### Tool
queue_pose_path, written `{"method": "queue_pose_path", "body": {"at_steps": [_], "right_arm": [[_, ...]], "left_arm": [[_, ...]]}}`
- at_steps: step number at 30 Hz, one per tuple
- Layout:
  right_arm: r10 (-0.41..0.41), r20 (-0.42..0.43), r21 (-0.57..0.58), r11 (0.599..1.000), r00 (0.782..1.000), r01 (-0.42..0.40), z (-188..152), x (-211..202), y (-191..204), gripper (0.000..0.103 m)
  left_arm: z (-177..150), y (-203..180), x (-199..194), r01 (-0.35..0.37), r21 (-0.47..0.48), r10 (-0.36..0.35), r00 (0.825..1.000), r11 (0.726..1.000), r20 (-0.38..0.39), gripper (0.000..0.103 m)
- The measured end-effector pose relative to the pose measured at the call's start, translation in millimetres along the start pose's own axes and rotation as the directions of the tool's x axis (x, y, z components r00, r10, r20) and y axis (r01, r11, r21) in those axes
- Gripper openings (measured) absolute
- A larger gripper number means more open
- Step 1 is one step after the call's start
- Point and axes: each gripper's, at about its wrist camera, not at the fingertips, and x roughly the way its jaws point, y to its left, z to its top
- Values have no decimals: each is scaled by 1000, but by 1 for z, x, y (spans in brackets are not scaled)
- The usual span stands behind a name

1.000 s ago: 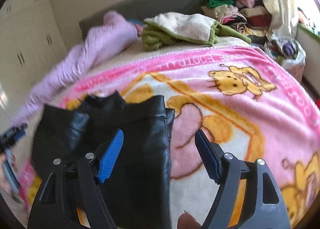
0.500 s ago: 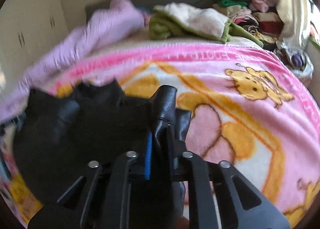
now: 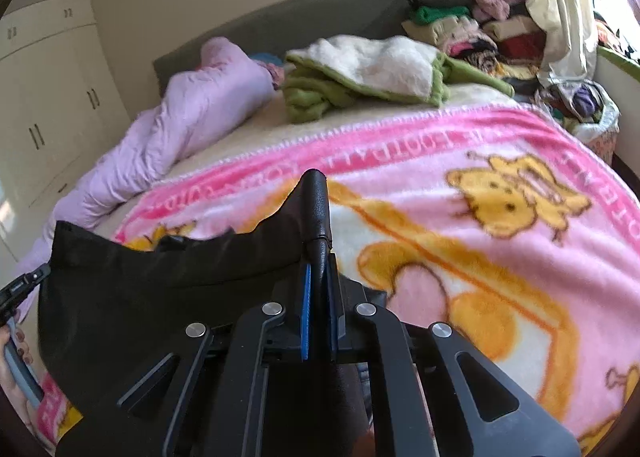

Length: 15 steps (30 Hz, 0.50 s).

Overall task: Fold large clothes
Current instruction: 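Lift the hem with both grippers and fold it toward the collar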

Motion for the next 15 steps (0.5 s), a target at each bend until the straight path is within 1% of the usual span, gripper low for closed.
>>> {"method": "queue_pose_path", "body": {"at_steps": [2,3,5,7,9,11,12,14,15], "right_arm": [[-11,-15,13,1000,1000,11,-6,10,-4,6],[-10,-23,22,1000,1000,10,-8,14,-5,6],[-23,-37,22,999,999,24,-12,21,-7,6],[-35,-54,16,999,998,36,-17,28,-8,7],[-53,-80,11,998,995,54,-21,36,-8,10],[-60,-94,14,998,994,62,-23,40,-9,13],[-65,-96,14,998,993,67,-24,42,-9,14],[-77,-98,13,997,992,79,-25,41,-10,19],[-83,-95,13,996,992,84,-25,40,-10,21]], "left_arm": [[-4,4,8,-28,3,28,1000,1000,-9,3],[-5,7,12,-43,1,43,999,999,-11,0],[-7,15,19,-91,-2,91,996,996,-16,0],[-9,24,27,-66,-35,64,996,997,-54,0],[-13,26,31,-72,-25,70,995,997,-70,0],[-14,24,31,-39,-21,37,996,999,-87,0],[-14,23,29,-34,-13,33,996,999,-88,0],[-13,18,25,-12,2,13,996,1000,-85,0],[-13,17,23,6,3,-6,997,1000,-82,11]]}}
